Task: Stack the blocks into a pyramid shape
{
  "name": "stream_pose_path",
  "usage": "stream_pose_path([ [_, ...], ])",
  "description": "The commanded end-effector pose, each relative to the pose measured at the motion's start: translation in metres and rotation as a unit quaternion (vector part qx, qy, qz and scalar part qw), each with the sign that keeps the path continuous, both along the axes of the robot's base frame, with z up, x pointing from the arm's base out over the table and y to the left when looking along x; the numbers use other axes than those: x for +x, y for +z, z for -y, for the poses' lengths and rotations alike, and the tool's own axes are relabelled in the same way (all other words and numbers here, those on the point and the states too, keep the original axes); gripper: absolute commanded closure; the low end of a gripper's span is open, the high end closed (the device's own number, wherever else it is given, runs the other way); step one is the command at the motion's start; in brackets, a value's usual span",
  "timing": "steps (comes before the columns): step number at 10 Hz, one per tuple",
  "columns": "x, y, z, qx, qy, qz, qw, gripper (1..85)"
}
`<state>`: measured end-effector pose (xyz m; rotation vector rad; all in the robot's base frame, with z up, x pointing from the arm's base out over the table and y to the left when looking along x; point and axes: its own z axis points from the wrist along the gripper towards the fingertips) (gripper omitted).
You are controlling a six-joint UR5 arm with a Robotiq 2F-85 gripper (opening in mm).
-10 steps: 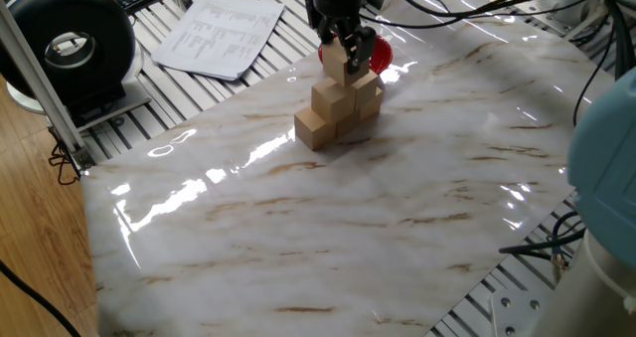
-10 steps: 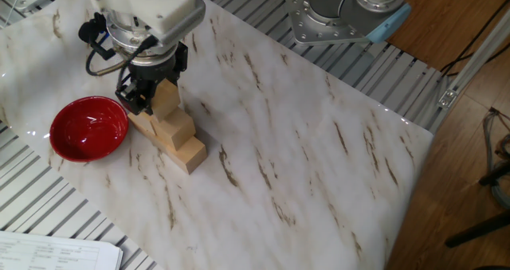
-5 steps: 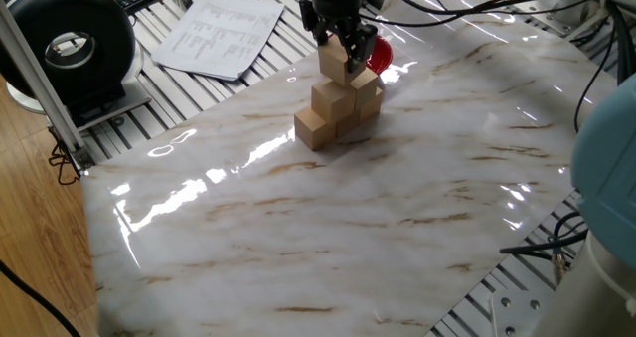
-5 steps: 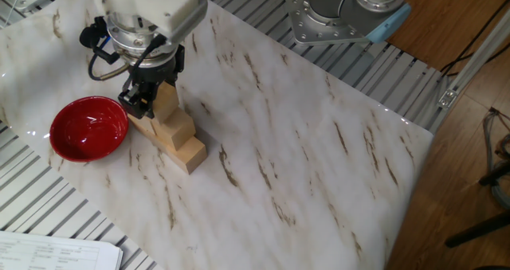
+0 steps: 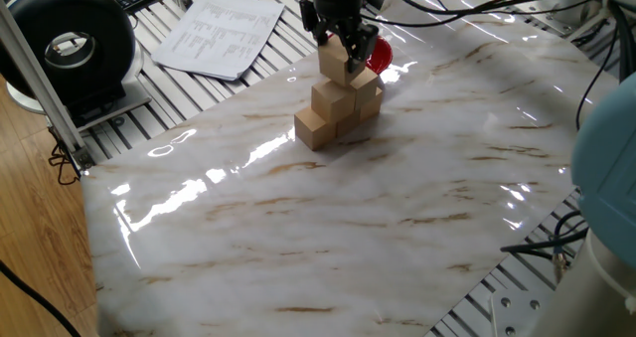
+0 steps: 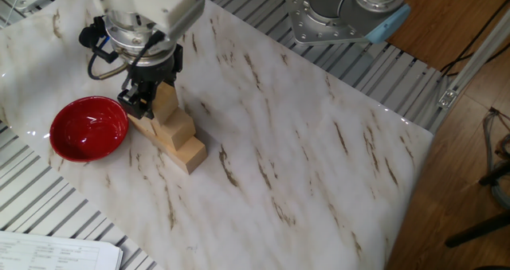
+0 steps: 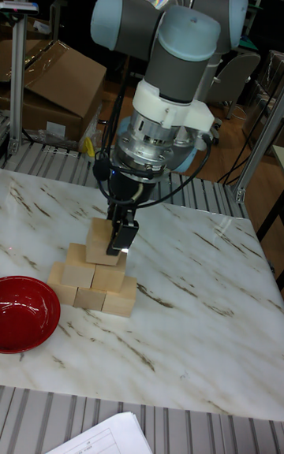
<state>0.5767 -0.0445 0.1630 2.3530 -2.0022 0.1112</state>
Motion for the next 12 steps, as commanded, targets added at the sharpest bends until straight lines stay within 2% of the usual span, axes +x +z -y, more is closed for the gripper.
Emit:
stream_pose_path([
  [1, -0.0008, -0.0019, 0.0037, 0.012, 0.003, 0.001, 0.9999, 85.0],
  [5, -0.0006, -0.0041, 0.0074, 0.018, -0.003, 0.003, 0.9998, 85.0],
  [12, -0.003, -0.0056, 0.0079, 0.024, -0.03, -0.012, 0.9992, 85.0],
])
